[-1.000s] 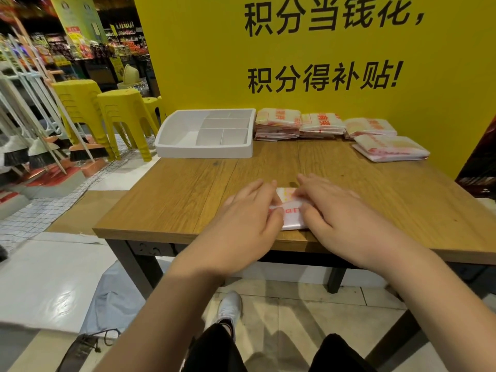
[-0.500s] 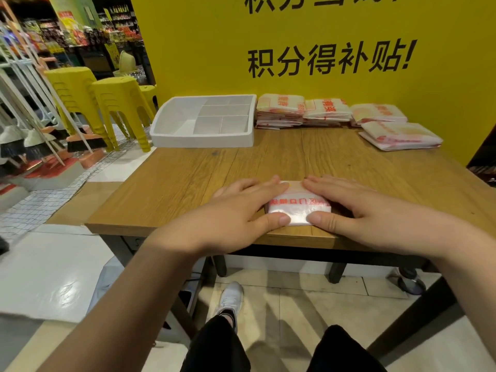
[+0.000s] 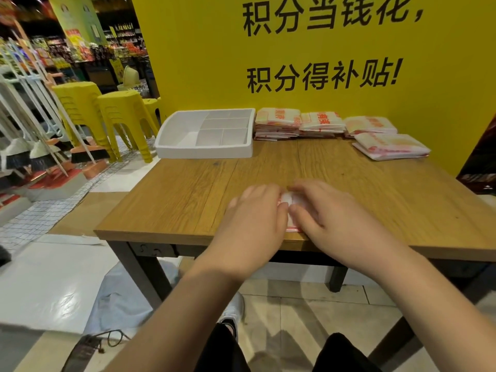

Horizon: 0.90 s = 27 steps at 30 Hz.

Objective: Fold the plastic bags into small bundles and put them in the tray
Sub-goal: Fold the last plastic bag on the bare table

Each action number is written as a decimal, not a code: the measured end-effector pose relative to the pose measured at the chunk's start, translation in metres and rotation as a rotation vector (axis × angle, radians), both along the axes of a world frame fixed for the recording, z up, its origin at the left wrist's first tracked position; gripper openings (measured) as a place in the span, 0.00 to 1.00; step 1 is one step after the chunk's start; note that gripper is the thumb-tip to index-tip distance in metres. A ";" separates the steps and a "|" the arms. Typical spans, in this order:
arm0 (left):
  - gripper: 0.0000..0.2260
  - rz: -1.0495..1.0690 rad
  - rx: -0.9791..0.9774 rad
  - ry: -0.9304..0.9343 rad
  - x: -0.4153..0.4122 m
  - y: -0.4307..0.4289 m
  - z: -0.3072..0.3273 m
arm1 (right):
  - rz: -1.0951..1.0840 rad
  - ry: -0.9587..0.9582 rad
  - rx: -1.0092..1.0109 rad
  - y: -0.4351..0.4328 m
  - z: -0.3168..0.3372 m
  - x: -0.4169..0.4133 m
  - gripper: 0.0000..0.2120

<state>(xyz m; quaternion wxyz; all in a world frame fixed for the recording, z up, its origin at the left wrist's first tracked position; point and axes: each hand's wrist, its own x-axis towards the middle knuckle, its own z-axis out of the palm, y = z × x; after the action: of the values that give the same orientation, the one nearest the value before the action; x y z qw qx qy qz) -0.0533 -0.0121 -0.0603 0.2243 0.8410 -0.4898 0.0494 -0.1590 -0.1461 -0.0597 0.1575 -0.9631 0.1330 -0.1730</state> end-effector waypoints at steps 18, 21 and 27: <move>0.26 -0.108 0.348 -0.001 0.020 0.024 0.005 | 0.079 0.316 0.002 -0.025 0.005 -0.021 0.31; 0.23 -0.097 0.051 0.012 0.024 0.026 -0.004 | 0.045 0.128 0.052 -0.024 0.001 -0.027 0.30; 0.17 -0.140 -0.029 -0.008 0.015 0.022 -0.013 | -0.006 0.021 0.126 -0.014 0.001 -0.023 0.18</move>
<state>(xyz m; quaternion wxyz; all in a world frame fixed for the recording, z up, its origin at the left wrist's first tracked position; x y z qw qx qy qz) -0.0388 0.0102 -0.0728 0.2373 0.8011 -0.5477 0.0440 -0.1821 -0.1605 -0.0585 0.2156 -0.9527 0.1482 -0.1547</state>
